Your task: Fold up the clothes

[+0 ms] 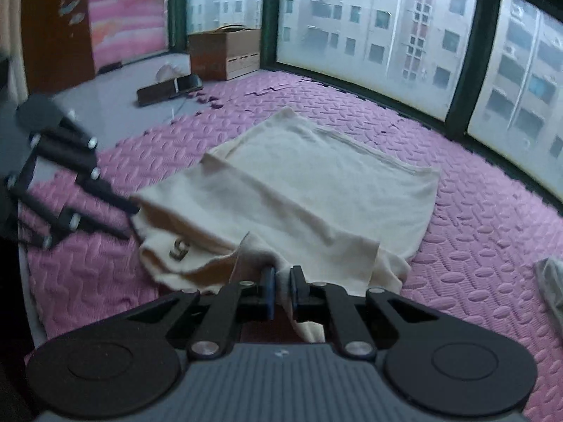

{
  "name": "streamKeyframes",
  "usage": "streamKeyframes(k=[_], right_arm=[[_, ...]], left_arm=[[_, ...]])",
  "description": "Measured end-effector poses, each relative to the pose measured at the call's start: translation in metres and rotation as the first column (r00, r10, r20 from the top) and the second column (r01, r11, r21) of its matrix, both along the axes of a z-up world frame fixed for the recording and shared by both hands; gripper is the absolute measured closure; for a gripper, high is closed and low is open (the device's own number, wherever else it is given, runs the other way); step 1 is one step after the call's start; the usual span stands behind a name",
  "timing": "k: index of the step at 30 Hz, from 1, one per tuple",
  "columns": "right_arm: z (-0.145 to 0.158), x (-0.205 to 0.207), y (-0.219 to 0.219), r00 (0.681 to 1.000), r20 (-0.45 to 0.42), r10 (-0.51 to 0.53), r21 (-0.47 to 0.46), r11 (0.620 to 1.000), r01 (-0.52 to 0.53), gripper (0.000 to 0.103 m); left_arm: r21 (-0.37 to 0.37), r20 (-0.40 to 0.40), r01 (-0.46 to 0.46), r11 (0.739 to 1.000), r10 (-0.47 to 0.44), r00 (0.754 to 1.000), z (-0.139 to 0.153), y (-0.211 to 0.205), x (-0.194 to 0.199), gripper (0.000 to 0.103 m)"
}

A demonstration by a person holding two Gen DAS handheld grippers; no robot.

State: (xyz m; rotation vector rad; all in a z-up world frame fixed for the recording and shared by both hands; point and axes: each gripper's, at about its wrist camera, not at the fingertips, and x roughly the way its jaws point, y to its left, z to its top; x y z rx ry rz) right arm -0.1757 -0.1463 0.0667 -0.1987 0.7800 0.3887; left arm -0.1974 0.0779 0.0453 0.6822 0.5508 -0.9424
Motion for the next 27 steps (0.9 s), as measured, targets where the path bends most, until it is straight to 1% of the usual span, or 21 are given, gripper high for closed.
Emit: streamKeyframes(k=[4,5,8,9,10,11,12,14,19,21,24,27], right_arm=[[-0.001,0.016,-0.003,0.999,-0.028,-0.035,0.044,0.998,0.036,0.095],[-0.002,0.02,-0.004,0.998,-0.034,-0.043,0.054,0.997,0.045,0.095],[-0.003,0.029,-0.007,0.997,-0.05,-0.059,0.084,0.994,0.063,0.095],[-0.004,0.032,-0.007,0.997,-0.051,-0.061,0.085,0.994,0.065,0.095],[-0.004,0.034,-0.007,0.997,-0.052,-0.062,0.086,0.994,0.066,0.095],[-0.005,0.035,-0.007,0.997,-0.055,-0.061,0.089,0.994,0.066,0.095],[-0.005,0.037,-0.007,0.997,-0.055,-0.058,0.09,0.994,0.063,0.095],[-0.005,0.038,-0.007,0.998,-0.056,-0.04,0.088,0.995,0.045,0.094],[-0.001,0.03,-0.007,0.999,-0.045,0.024,0.045,0.999,-0.022,0.087],[0.0,0.023,-0.005,0.997,-0.036,0.07,0.015,0.997,-0.069,0.078],[-0.001,0.012,0.0,0.992,-0.019,0.126,-0.041,0.991,-0.127,0.069],[-0.003,0.001,0.003,0.986,-0.005,0.167,-0.08,0.983,-0.167,0.063]], left_arm=[[0.0,0.017,0.005,1.0,-0.005,1.0,-0.003,-0.005,0.0,0.062],[-0.004,0.017,-0.001,1.0,0.001,1.0,-0.003,-0.006,0.002,0.058],[-0.018,0.015,-0.02,1.0,0.02,1.0,-0.004,-0.009,0.008,0.058],[-0.022,0.015,-0.026,0.999,0.026,1.0,-0.004,-0.009,0.01,0.059],[-0.027,0.014,-0.032,0.999,0.032,0.999,-0.004,-0.01,0.012,0.062],[-0.031,0.014,-0.038,0.999,0.039,0.999,-0.004,-0.011,0.014,0.075],[-0.036,0.013,-0.044,0.998,0.045,0.999,-0.005,-0.012,0.016,0.083],[-0.045,0.012,-0.057,0.997,0.057,0.998,-0.005,-0.014,0.02,0.089],[-0.067,0.009,-0.088,0.994,0.089,0.996,-0.004,-0.015,0.03,0.091],[-0.078,-0.003,-0.102,0.992,0.102,0.995,-0.003,-0.014,0.036,0.091],[-0.085,-0.01,-0.114,0.99,0.114,0.993,-0.002,-0.015,0.04,0.091],[-0.093,-0.021,-0.127,0.988,0.126,0.992,-0.002,-0.015,0.045,0.091]])
